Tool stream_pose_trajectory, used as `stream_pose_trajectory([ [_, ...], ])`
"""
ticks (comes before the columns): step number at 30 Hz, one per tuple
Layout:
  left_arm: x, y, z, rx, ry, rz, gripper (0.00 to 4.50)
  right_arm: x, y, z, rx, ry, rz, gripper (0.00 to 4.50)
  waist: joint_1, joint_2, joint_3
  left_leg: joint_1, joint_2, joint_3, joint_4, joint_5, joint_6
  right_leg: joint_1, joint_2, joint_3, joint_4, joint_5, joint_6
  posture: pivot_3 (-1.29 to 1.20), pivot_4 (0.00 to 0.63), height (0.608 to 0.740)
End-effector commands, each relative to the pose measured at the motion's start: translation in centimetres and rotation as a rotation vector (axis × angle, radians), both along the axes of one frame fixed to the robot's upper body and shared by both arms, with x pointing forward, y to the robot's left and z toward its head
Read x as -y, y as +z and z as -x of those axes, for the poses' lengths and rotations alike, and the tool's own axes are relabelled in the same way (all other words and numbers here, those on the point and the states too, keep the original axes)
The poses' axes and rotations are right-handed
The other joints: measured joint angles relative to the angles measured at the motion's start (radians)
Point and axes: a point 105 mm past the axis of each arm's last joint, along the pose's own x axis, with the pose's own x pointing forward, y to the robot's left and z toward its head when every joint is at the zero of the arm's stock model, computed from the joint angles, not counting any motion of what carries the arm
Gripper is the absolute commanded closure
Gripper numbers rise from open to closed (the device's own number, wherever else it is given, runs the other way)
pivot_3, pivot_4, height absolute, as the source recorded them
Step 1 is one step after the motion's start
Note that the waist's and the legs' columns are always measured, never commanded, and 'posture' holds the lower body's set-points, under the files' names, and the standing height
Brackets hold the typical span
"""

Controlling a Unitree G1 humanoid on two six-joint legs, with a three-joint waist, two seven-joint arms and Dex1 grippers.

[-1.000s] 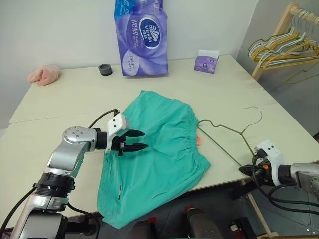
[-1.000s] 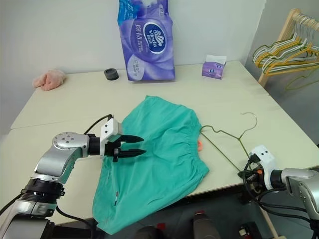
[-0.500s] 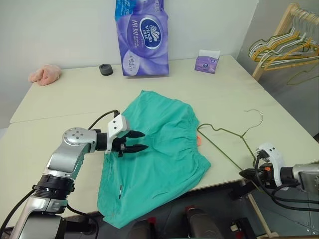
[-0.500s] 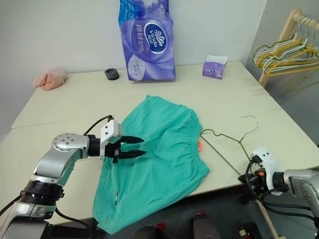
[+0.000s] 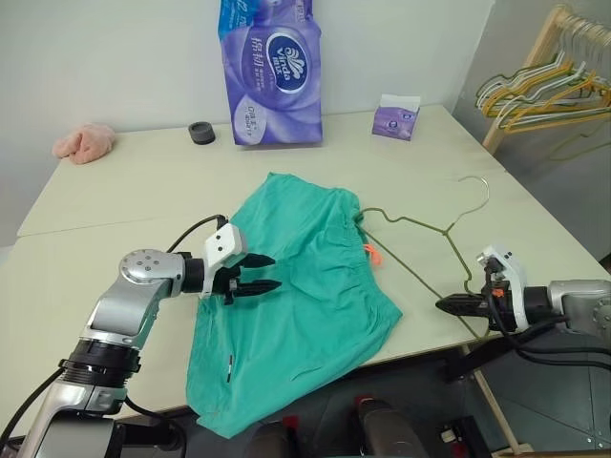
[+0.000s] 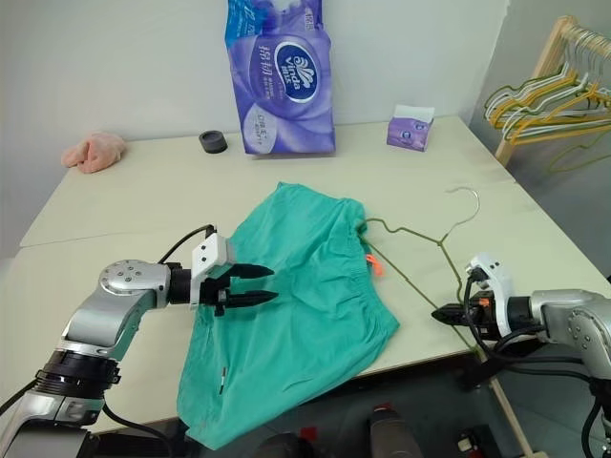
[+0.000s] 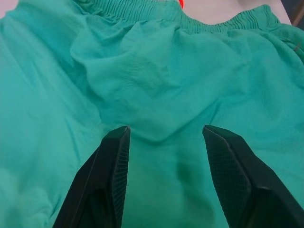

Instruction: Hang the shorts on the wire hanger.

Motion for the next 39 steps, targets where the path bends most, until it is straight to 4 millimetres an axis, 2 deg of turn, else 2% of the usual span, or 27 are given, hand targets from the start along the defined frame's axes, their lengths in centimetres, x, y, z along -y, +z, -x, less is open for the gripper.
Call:
stream_pose_trajectory([
  [1, -0.4, 1.2, -0.1, 0.052, 0.01, -0.005, 1.94, -1.6, 0.0, 0.6, 0.016, 0.085, 0.014, 4.5, 0.0, 0.0, 0.0, 0.0, 0.0, 0.0, 0.0, 0.0, 0.0, 0.0, 0.0, 0.0, 0.0, 0.0, 0.0, -0.24, 0.11, 0.74],
  [6, -0.6, 0.9, -0.1, 0.051, 0.017, -0.013, 1.94, -2.5, -2.0, 0.2, 0.009, 0.067, 0.052, 4.5, 0.001, 0.0, 0.0, 0.0, 0.0, 0.0, 0.0, 0.0, 0.0, 0.0, 0.0, 0.0, 0.0, 0.0, 0.0, -0.24, 0.109, 0.74],
  [8, -0.7, 0.9, -0.1, 0.052, 0.02, -0.015, 1.94, -2.3, -1.4, 0.0, 0.035, 0.068, 0.038, 4.5, 0.001, 0.0, 0.0, 0.0, 0.0, 0.0, 0.0, 0.0, 0.0, 0.0, 0.0, 0.0, 0.0, 0.0, 0.0, -0.23, 0.107, 0.74],
  [12, -0.9, 0.8, 0.0, 0.05, 0.029, -0.016, 1.94, 0.0, -0.3, -0.7, 0.044, -0.028, 0.024, 4.5, 0.001, 0.0, 0.0, 0.0, 0.0, 0.0, 0.0, 0.0, 0.0, 0.0, -0.001, 0.0, 0.0, 0.0, 0.0, -0.24, 0.107, 0.74],
  [17, -0.7, 0.6, 0.2, 0.044, 0.024, -0.009, 1.94, 3.2, -1.3, 0.7, -0.044, -0.112, 0.048, 4.5, 0.006, 0.0, 0.0, 0.0, 0.0, -0.001, 0.0, 0.0, 0.0, 0.0, -0.001, -0.001, 0.0, 0.0, 0.0, -0.24, 0.11, 0.74],
  [22, -0.6, 0.6, 0.1, 0.045, 0.019, -0.006, 1.94, 4.9, -2.3, 1.4, -0.1, -0.166, 0.077, 4.5, 0.001, 0.0, 0.0, 0.0, 0.0, 0.001, 0.0, 0.0, 0.0, 0.0, -0.001, 0.0, 0.0, 0.0, 0.0, -0.25, 0.112, 0.74],
  [30, -0.4, 0.7, 0.0, 0.053, 0.012, -0.003, 1.94, 3.9, -3.0, 1.1, -0.11, -0.149, 0.072, 4.5, 0.001, 0.0, 0.0, 0.0, 0.001, 0.001, 0.0, 0.0, 0.0, 0.0, 0.0, 0.001, 0.0, 0.0, 0.0, -0.24, 0.112, 0.74],
  [36, -0.5, 0.8, 0.0, 0.06, 0.017, -0.003, 1.94, 3.0, -2.5, 0.7, -0.103, -0.108, 0.05, 4.5, 0.001, 0.0, 0.0, 0.0, 0.001, 0.001, 0.0, 0.0, 0.0, 0.0, 0.0, 0.0, -0.001, 0.0, 0.0, -0.23, 0.11, 0.74],
  [39, -0.5, 0.8, 0.0, 0.062, 0.019, -0.003, 1.94, 2.4, -1.6, 0.4, -0.079, -0.075, 0.021, 4.5, 0.001, 0.0, 0.0, 0.0, 0.001, 0.001, 0.0, 0.0, 0.0, 0.0, 0.0, 0.001, -0.001, 0.0, 0.0, -0.23, 0.109, 0.74],
])
